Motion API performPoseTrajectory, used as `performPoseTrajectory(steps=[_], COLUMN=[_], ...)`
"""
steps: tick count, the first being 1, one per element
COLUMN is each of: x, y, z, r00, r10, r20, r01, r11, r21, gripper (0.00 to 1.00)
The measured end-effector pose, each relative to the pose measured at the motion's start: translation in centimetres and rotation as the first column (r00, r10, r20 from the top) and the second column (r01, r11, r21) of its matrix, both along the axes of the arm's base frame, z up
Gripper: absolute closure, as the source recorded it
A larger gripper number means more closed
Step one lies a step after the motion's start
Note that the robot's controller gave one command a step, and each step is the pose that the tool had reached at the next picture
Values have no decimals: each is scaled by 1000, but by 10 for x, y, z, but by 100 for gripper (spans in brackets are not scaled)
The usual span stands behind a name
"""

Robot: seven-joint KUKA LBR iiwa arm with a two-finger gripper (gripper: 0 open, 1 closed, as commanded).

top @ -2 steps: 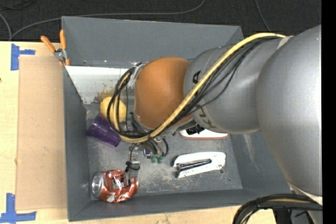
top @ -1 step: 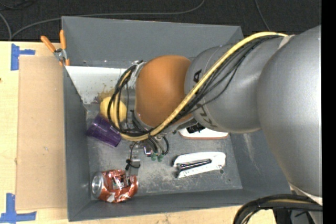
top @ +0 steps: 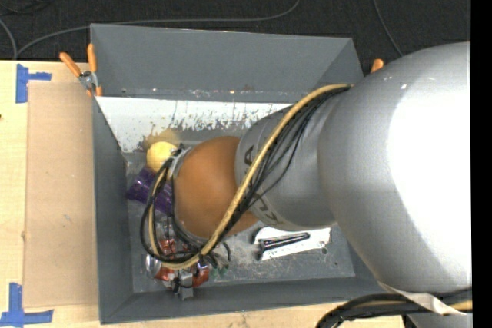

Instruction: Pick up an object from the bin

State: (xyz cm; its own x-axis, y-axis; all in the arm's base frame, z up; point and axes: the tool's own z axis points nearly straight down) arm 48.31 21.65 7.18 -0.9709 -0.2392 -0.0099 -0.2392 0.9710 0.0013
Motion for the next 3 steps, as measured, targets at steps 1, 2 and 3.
performPoseTrajectory(steps=[1,2,3], x=[-4,9,7], y=[1,-33,-16], z=[83,30,-3], r00=[994,983,994], r10=[-109,-180,-106], r20=[-12,-15,-10], r01=[108,180,106], r11=[994,984,994], r21=[-4,-7,-2], gripper=[0,0,0])
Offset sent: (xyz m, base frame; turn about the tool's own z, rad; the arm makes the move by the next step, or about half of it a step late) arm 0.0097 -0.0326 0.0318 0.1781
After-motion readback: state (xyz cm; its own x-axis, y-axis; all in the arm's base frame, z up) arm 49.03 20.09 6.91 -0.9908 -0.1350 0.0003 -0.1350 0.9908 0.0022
